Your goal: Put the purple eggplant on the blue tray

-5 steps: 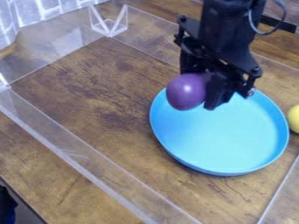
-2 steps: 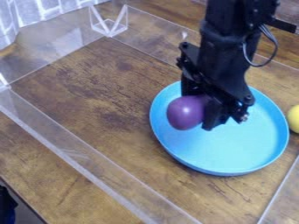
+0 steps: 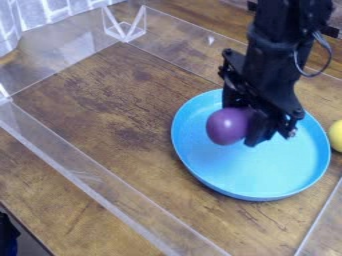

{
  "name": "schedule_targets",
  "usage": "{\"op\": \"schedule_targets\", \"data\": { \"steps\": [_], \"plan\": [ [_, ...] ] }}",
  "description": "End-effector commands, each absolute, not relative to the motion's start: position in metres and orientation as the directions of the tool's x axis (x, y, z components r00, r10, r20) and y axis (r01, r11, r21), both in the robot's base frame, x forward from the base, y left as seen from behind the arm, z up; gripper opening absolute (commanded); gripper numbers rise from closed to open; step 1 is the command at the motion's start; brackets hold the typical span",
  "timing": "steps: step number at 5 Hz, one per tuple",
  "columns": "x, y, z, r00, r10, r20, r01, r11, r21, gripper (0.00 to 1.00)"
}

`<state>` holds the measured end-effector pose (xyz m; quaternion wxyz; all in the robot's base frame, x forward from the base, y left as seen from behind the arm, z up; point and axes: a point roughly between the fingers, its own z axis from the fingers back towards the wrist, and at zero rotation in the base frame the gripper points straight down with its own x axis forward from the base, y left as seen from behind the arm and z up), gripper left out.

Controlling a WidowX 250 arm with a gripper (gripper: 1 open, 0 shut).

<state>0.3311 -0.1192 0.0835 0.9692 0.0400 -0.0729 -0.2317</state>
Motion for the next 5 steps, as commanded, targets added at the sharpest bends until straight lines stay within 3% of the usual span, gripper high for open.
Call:
{"op": "schedule_targets", "data": {
  "steps": [1, 5],
  "plan": [
    [0.346, -0.123, 0.103, 0.884, -0.425, 0.192, 0.408, 0.904, 0.125, 0.0],
    [0.34, -0.125, 0.1, 0.944, -0.279, 0.176, 0.256, 0.956, 0.144, 0.0]
  ]
}}
